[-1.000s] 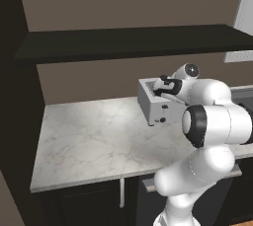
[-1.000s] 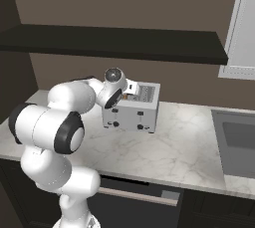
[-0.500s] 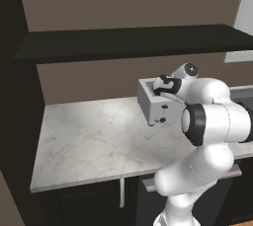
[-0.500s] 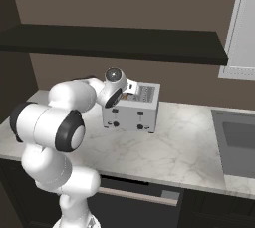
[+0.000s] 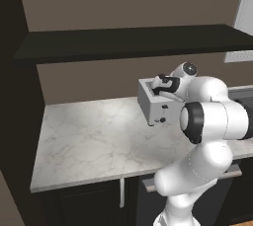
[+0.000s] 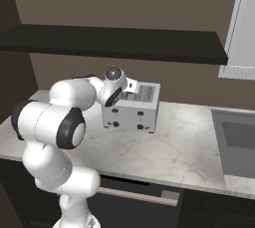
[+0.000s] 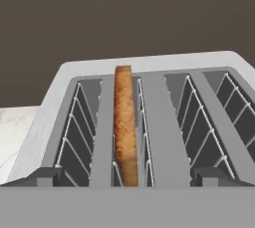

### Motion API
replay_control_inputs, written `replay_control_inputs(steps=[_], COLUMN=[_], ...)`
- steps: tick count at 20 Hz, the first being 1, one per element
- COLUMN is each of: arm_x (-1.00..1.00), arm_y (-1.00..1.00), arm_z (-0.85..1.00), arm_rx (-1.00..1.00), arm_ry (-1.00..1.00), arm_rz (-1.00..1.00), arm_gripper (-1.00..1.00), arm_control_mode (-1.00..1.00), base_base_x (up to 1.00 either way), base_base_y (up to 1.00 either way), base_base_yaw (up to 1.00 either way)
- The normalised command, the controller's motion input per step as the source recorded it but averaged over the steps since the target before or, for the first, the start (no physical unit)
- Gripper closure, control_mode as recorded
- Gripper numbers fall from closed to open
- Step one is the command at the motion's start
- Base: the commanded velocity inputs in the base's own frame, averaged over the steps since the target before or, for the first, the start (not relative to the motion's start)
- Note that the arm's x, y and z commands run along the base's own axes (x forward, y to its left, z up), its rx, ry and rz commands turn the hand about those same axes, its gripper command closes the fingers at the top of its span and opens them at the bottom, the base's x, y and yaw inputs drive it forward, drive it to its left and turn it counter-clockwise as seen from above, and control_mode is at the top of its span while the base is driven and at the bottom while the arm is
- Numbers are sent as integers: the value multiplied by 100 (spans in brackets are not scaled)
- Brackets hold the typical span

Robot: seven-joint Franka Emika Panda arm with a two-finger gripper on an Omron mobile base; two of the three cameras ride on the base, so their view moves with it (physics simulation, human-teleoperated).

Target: Start the toaster. Once the lever pops up, take the bread to the plate on the dining counter.

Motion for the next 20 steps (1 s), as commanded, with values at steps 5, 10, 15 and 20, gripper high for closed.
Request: replay_control_inputs(steps=[5, 10, 15, 20], arm_x=[6, 9, 13, 11], arm_y=[1, 0, 0, 0], arm_z=[0, 0, 0, 0], arm_rx=[0, 0, 0, 0], arm_ry=[1, 0, 0, 0], arm_rz=[0, 0, 0, 0], arm_gripper=[-100, -100, -100, -100], arm_control_mode=[-100, -100, -100, -100], base_base_x=[0, 0, 0, 0], base_base_y=[0, 0, 0, 0], base_base_yaw=[0, 0, 0, 0])
